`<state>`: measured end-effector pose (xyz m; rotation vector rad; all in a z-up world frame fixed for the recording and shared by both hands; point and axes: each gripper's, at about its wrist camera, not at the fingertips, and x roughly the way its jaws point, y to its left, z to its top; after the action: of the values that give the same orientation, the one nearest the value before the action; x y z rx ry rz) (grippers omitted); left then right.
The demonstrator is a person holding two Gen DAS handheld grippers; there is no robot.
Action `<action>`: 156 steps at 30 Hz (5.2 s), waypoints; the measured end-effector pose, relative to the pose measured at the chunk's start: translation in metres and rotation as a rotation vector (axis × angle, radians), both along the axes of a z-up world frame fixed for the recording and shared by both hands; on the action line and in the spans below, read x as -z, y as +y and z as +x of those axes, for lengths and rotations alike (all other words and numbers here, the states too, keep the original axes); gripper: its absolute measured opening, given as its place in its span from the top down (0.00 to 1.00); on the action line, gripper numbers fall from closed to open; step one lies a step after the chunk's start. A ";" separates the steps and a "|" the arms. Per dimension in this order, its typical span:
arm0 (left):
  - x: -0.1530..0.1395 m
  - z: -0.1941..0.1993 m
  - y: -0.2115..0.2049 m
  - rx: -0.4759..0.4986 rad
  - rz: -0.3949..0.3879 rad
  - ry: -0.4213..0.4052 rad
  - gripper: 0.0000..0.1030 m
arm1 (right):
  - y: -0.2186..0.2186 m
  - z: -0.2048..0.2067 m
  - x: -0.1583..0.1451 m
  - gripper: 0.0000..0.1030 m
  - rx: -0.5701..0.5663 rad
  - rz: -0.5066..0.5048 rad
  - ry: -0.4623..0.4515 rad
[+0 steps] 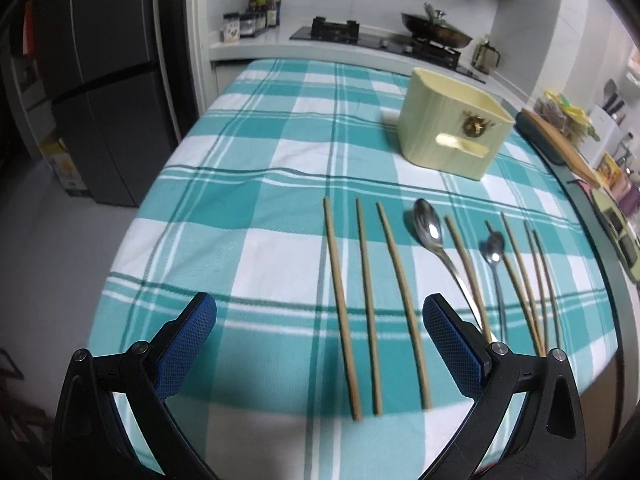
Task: Organize utensils
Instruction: 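Lower the left tool to a wooden chopstick while the right tool lowers to another, then close the left tool on its chopstick while the right tool grasps its own, lifting both, then lower the left tool's chopstick into the cream holder while the right tool inserts its own, then open both tools and move them back over the remaining utensils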
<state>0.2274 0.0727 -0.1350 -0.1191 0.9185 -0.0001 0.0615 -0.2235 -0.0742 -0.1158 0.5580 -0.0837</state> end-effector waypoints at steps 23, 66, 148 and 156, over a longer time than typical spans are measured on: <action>0.089 0.089 -0.002 -0.054 0.083 0.167 0.00 | -0.032 0.164 0.105 0.39 -0.076 0.202 0.399; -0.011 0.117 0.019 0.223 -0.146 0.097 0.96 | -0.044 0.262 0.048 0.94 -0.225 0.325 0.409; 0.078 0.008 0.033 -0.042 -0.044 -0.081 0.15 | -0.057 0.115 0.108 0.49 -0.072 0.148 0.086; 0.086 0.009 0.040 -0.048 -0.041 -0.056 0.05 | -0.050 0.143 0.122 0.49 -0.070 0.150 0.102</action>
<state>0.2365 0.1124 -0.2215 -0.1789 0.8599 0.0222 0.2049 -0.2737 -0.1963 0.0063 0.6599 0.0324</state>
